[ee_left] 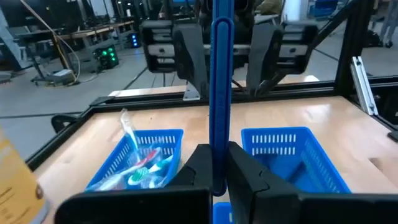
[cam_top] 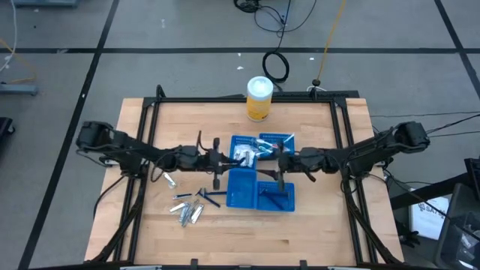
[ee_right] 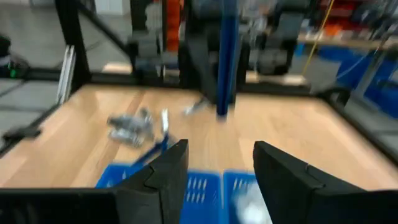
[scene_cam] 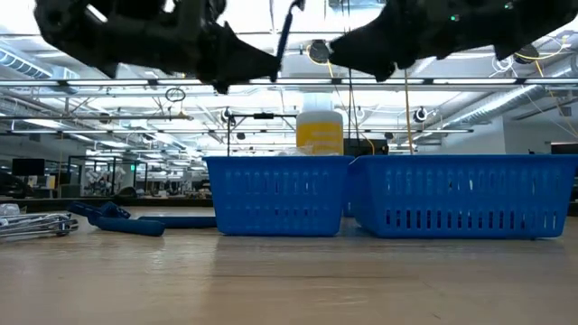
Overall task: Pick & Place Travel size toiletries
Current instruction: Put the blue razor into the bottom right blue bin
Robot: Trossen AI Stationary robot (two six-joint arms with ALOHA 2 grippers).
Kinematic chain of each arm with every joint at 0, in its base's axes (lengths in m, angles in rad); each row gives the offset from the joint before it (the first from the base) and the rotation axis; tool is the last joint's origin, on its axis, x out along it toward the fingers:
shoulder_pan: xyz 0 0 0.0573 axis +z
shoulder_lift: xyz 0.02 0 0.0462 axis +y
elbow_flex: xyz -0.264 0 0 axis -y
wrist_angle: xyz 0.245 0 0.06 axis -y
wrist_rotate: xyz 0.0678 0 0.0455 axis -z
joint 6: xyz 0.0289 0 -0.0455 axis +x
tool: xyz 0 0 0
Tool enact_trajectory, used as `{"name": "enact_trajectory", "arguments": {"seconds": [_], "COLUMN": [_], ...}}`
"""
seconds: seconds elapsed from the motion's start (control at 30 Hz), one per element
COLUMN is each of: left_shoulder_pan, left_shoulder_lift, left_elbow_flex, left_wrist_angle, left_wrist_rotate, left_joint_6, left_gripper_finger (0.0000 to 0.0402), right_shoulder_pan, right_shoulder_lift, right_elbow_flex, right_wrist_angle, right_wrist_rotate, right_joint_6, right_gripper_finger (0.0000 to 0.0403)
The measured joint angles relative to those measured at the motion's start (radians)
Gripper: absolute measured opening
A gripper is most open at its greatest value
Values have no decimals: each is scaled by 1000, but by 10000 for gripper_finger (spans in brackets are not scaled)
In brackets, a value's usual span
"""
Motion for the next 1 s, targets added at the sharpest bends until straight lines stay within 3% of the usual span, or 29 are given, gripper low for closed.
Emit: {"name": "enact_trajectory", "arguments": {"seconds": [0.3, 0.5, 1.0], "left_shoulder_pan": [40, 40, 61], "left_shoulder_lift": [186, 278, 283], "left_elbow_flex": [126, 212, 225], "left_wrist_angle": [49, 41, 5], "left_wrist_rotate": [114, 116, 112], "left_joint_6": [-12, 26, 56], "left_gripper_finger": [7, 13, 9], "right_shoulder_pan": [-22, -20, -19], "right_shoulder_lift": [84, 86, 55], "right_elbow_flex": [0, 0, 0], "right_wrist_angle": [156, 159, 107], "right_wrist_rotate": [0, -3, -3], "right_joint_6": [-18, -36, -38], "right_gripper_finger": [169, 169, 169]}}
